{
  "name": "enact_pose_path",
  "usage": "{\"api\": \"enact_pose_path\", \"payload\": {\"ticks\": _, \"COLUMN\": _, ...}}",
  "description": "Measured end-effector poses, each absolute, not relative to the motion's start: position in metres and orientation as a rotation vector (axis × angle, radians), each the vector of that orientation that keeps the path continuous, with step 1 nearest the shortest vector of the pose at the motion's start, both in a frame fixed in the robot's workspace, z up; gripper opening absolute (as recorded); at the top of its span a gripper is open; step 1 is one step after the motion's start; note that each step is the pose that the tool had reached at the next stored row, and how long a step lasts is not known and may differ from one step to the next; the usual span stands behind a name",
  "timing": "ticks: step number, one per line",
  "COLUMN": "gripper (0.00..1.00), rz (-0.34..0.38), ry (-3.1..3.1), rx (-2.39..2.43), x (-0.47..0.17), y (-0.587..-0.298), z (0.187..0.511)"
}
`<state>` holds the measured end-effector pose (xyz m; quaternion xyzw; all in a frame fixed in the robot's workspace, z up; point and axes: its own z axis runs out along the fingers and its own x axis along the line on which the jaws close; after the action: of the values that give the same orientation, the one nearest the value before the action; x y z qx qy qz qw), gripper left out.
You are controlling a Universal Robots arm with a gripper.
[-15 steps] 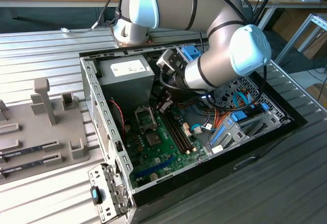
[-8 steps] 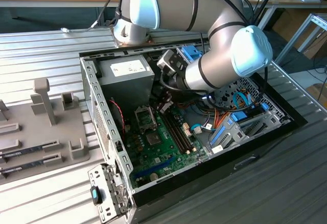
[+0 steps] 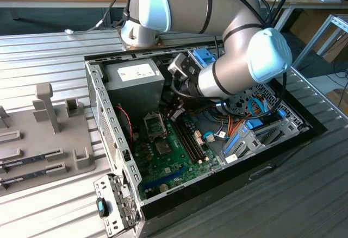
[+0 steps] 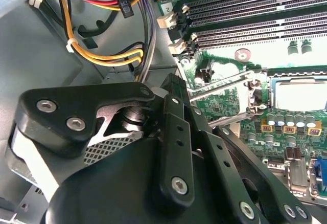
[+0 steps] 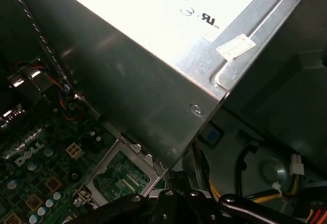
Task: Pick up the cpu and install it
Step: 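Close the cpu cover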
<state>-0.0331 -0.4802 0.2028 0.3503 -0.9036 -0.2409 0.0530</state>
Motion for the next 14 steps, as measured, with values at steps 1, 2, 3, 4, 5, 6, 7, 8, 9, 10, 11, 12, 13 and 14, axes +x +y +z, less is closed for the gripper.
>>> {"api": "enact_pose_path", "payload": {"ticks": 1, "gripper": 0.11, "rz": -0.733, "ry": -2.747, "rx": 1.065, "x": -0.0332, "y": -0.4806, "z": 0.2029}}
{"api": "enact_pose_path", "payload": {"ticks": 2, "gripper": 0.11, "rz": -0.734, "ry": -2.747, "rx": 1.065, "x": -0.0333, "y": -0.4809, "z": 0.2029}}
{"api": "enact_pose_path", "payload": {"ticks": 3, "gripper": 0.11, "rz": -0.735, "ry": -2.747, "rx": 1.065, "x": -0.0334, "y": -0.4813, "z": 0.2030}}
{"api": "enact_pose_path", "payload": {"ticks": 4, "gripper": 0.11, "rz": -0.736, "ry": -2.747, "rx": 1.065, "x": -0.0334, "y": -0.4814, "z": 0.2030}}
{"api": "enact_pose_path", "payload": {"ticks": 5, "gripper": 0.11, "rz": -0.737, "ry": -2.746, "rx": 1.066, "x": -0.0334, "y": -0.4816, "z": 0.2033}}
{"api": "enact_pose_path", "payload": {"ticks": 6, "gripper": 0.11, "rz": -0.738, "ry": -2.746, "rx": 1.066, "x": -0.0334, "y": -0.4818, "z": 0.2035}}
{"api": "enact_pose_path", "payload": {"ticks": 7, "gripper": 0.11, "rz": -0.740, "ry": -2.746, "rx": 1.066, "x": -0.0334, "y": -0.4822, "z": 0.2040}}
{"api": "enact_pose_path", "payload": {"ticks": 8, "gripper": 0.11, "rz": -0.741, "ry": -2.746, "rx": 1.066, "x": -0.0334, "y": -0.4823, "z": 0.2044}}
{"api": "enact_pose_path", "payload": {"ticks": 9, "gripper": 0.11, "rz": -0.742, "ry": -2.746, "rx": 1.066, "x": -0.0334, "y": -0.4825, "z": 0.2052}}
{"api": "enact_pose_path", "payload": {"ticks": 10, "gripper": 0.11, "rz": -0.743, "ry": -2.746, "rx": 1.066, "x": -0.0334, "y": -0.4827, "z": 0.2060}}
{"api": "enact_pose_path", "payload": {"ticks": 11, "gripper": 0.11, "rz": -0.743, "ry": -2.746, "rx": 1.066, "x": -0.0334, "y": -0.4828, "z": 0.2066}}
{"api": "enact_pose_path", "payload": {"ticks": 12, "gripper": 0.11, "rz": -0.744, "ry": -2.746, "rx": 1.067, "x": -0.0334, "y": -0.4830, "z": 0.2075}}
{"api": "enact_pose_path", "payload": {"ticks": 13, "gripper": 0.11, "rz": -0.745, "ry": -2.746, "rx": 1.067, "x": -0.0334, "y": -0.4831, "z": 0.2080}}
{"api": "enact_pose_path", "payload": {"ticks": 14, "gripper": 0.11, "rz": -0.746, "ry": -2.746, "rx": 1.067, "x": -0.0334, "y": -0.4833, "z": 0.2086}}
